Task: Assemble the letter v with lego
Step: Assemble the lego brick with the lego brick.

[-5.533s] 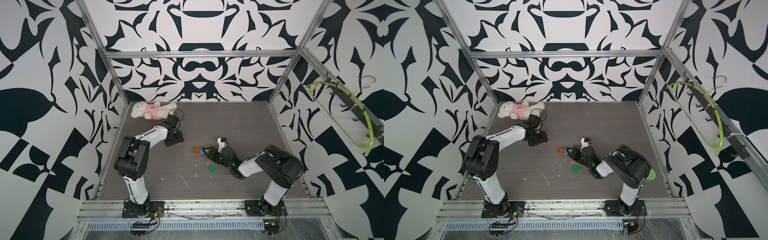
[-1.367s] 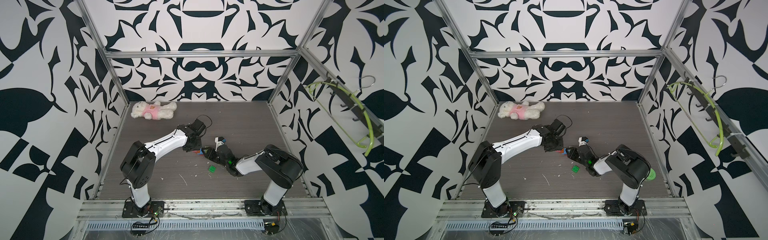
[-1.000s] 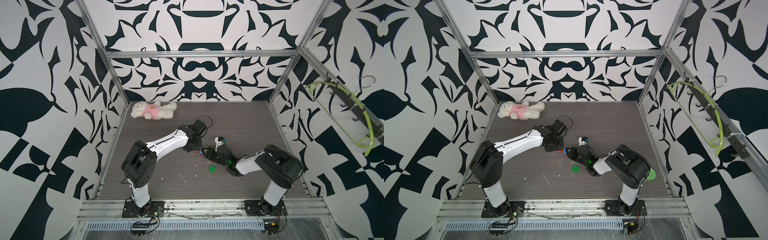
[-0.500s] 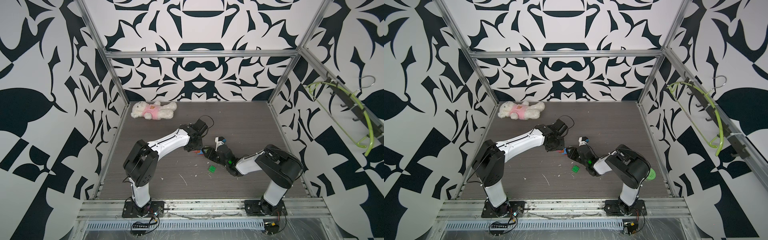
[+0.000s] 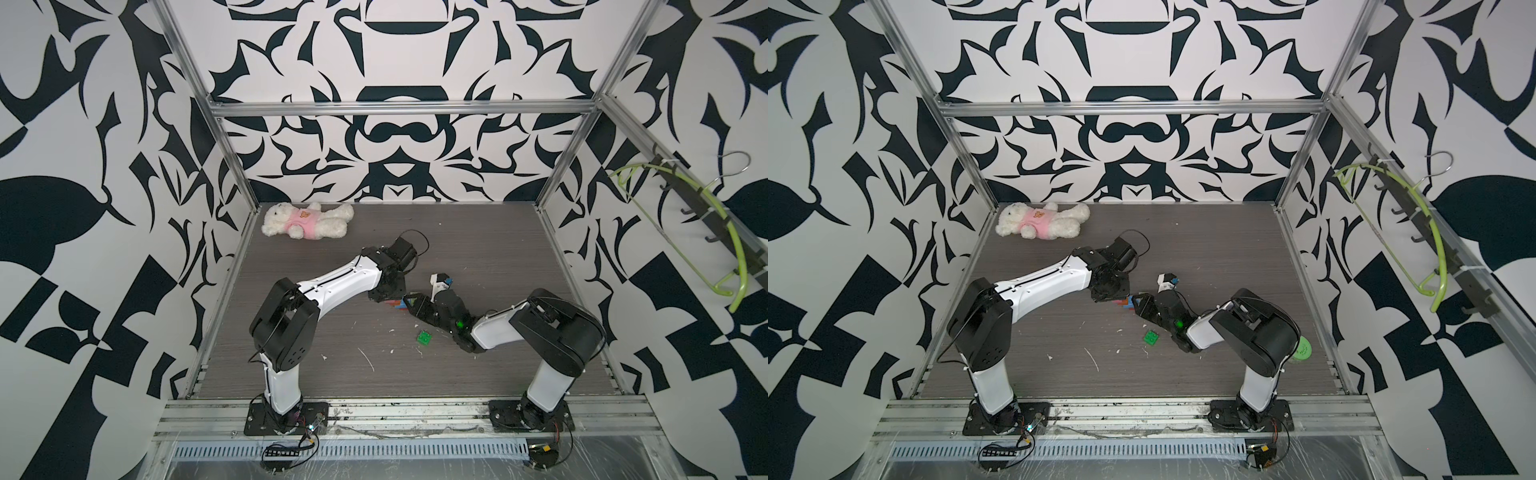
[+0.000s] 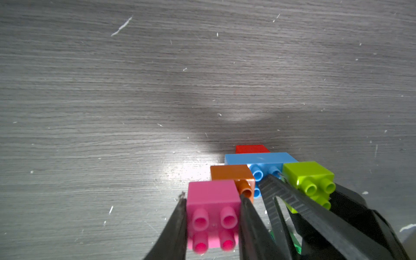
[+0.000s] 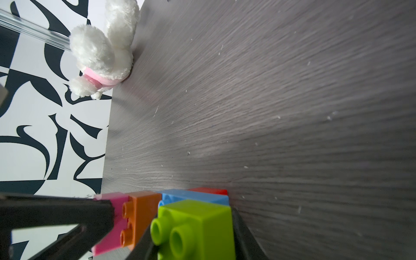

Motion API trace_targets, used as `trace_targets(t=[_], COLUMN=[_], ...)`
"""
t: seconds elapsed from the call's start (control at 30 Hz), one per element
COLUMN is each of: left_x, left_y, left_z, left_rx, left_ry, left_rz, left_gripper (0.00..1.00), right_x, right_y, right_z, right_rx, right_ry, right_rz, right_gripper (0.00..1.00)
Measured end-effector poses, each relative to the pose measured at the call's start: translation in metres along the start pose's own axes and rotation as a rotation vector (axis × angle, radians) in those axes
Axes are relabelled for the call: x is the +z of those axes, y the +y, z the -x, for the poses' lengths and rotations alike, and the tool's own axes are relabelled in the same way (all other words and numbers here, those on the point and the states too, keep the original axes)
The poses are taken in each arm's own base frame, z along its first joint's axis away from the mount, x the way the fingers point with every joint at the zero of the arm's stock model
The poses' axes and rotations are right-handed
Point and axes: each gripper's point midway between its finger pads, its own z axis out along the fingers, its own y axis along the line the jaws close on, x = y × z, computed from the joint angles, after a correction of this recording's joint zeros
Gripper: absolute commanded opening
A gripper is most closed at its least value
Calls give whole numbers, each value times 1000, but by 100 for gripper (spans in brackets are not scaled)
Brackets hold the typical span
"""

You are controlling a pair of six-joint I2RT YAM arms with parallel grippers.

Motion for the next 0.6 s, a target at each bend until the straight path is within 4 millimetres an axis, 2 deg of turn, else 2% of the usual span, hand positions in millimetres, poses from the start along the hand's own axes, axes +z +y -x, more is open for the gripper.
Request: trace_targets(t=[0.23,0.3,0.6], left_x=[0,0,-1], left_y=[-1,-2,-7], left_z=[0,0,3], left_rx=[-4,-3,-1], left_ry=[-1,-1,-14], left_rz=[-3,-7,-27], left_gripper=[48,56,69], right_x=[0,0,0], right_y=[0,0,0], right_z=[0,-1,-1], right_rx=[2,4,10], right_ry=[1,3,4], right_rz=[1,2,2], right_gripper=[28,29,33])
